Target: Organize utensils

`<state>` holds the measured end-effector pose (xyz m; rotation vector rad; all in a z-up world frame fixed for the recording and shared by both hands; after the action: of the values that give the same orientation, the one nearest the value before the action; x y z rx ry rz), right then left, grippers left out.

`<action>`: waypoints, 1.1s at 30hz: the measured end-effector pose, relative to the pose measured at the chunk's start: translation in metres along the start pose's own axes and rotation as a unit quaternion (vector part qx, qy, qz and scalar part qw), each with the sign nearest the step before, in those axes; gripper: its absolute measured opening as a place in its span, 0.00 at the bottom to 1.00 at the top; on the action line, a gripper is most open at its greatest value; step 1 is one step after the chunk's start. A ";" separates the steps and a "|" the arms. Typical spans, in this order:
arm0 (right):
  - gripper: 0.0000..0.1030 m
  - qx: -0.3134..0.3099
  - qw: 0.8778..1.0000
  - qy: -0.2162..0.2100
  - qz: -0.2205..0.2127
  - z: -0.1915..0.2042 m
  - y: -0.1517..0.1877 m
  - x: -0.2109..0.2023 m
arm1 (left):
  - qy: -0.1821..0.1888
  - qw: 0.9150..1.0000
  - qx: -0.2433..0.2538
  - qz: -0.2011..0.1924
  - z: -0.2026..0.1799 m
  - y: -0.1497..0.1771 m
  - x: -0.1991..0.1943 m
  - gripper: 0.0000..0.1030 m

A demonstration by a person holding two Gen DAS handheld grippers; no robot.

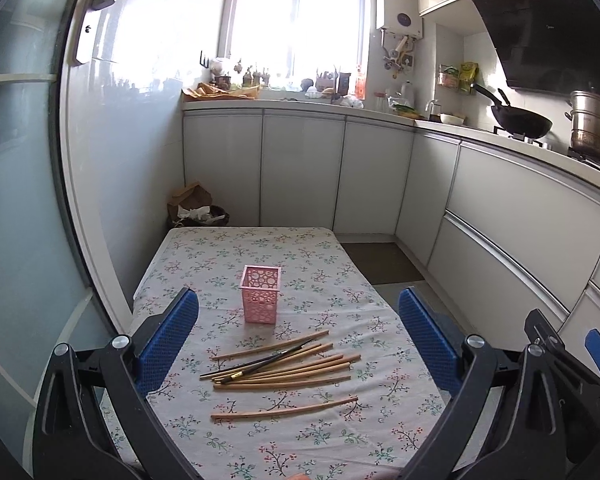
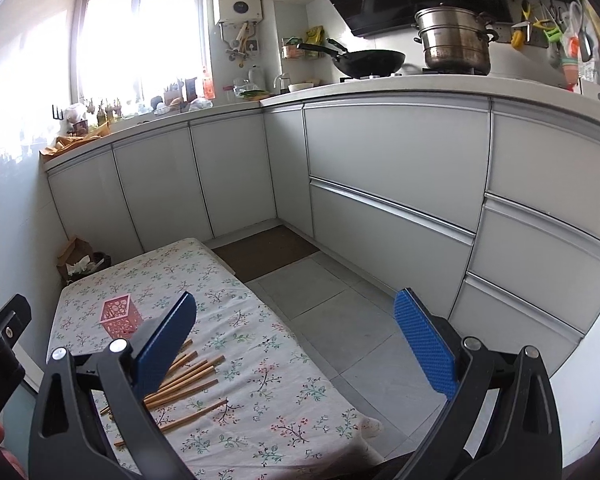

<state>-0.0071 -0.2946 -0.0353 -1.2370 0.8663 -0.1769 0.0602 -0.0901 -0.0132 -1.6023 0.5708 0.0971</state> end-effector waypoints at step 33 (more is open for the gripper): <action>0.94 0.009 1.000 0.002 0.010 -0.004 0.002 0.004 | 0.007 1.000 0.004 0.002 -0.005 -0.003 0.004 0.93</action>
<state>-0.0079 -0.2993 -0.0391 -1.2104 0.8781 -0.1704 0.0641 -0.0960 -0.0113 -1.5955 0.5837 0.0861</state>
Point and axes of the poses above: each gripper's, at about its wrist camera, not at the fingertips, and x roughly the way its jaws point, z to its left, y to its underside, the point moved 8 cm from there along x, roughly the way its jaws point, and after that the axes turned 10 degrees about y, right-handed, at the moved point
